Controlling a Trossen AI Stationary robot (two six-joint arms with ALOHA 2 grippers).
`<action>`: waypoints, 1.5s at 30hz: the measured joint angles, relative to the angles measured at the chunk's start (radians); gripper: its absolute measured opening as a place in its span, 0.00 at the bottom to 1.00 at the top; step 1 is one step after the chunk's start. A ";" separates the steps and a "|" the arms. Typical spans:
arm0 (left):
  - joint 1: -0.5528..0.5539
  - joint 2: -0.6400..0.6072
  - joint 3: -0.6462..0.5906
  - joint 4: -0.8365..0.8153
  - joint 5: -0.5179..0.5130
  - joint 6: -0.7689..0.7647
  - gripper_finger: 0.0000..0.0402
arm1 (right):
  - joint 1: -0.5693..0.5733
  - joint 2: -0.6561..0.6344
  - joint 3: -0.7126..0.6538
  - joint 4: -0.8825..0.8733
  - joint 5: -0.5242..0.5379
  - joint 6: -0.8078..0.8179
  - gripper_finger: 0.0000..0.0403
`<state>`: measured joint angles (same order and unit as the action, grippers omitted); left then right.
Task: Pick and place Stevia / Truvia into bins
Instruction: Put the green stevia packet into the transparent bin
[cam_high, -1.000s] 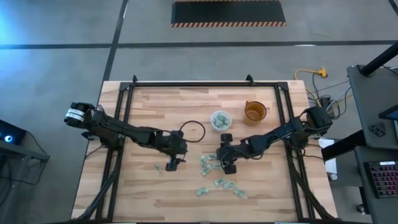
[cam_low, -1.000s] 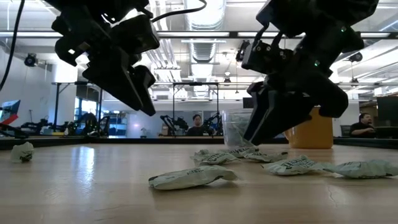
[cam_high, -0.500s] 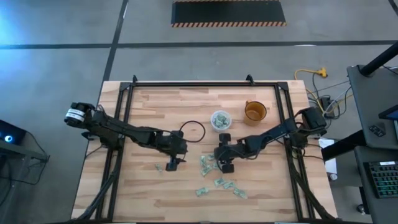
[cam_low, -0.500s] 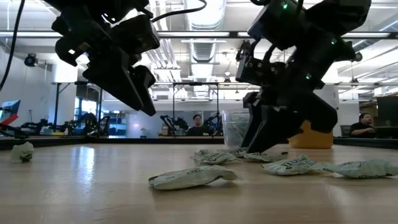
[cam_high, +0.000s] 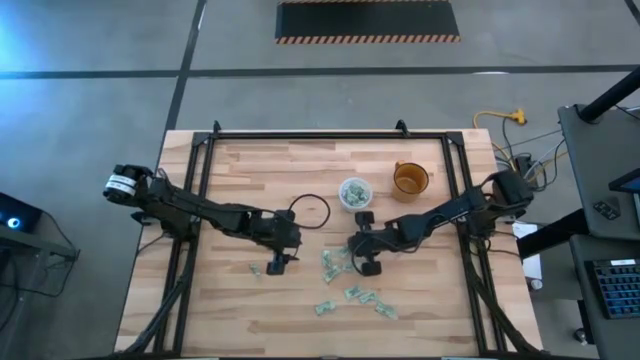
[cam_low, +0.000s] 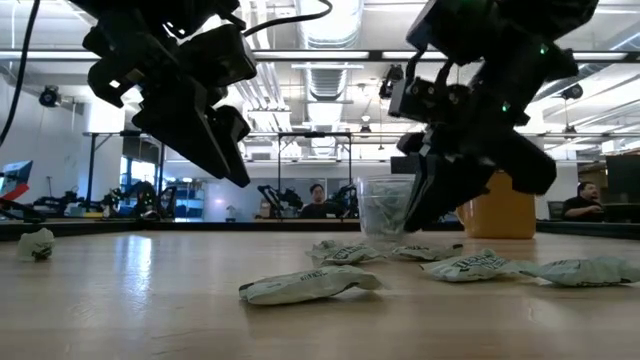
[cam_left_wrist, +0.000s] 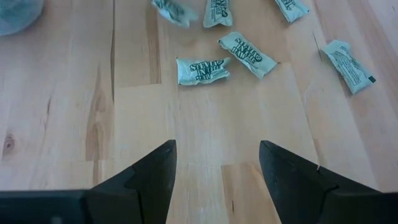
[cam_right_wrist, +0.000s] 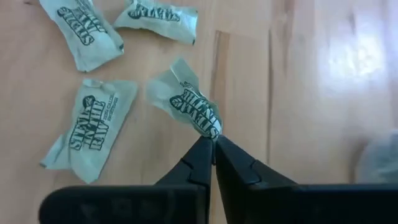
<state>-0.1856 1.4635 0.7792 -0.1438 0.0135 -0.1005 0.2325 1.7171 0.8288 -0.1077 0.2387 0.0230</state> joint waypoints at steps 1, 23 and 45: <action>0.000 0.000 0.000 0.000 0.000 0.000 0.53 | 0.000 -0.011 0.000 -0.009 0.001 0.000 0.02; 0.000 0.000 -0.001 0.012 -0.057 0.003 0.53 | -0.078 -0.203 -0.023 -0.083 0.547 0.027 0.02; 0.001 0.000 -0.001 0.004 -0.073 0.001 0.53 | -0.194 -0.168 -0.034 -0.087 0.546 0.030 0.23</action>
<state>-0.1848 1.4635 0.7780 -0.1398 -0.0597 -0.0995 0.0387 1.5494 0.7945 -0.1947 0.7845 0.0527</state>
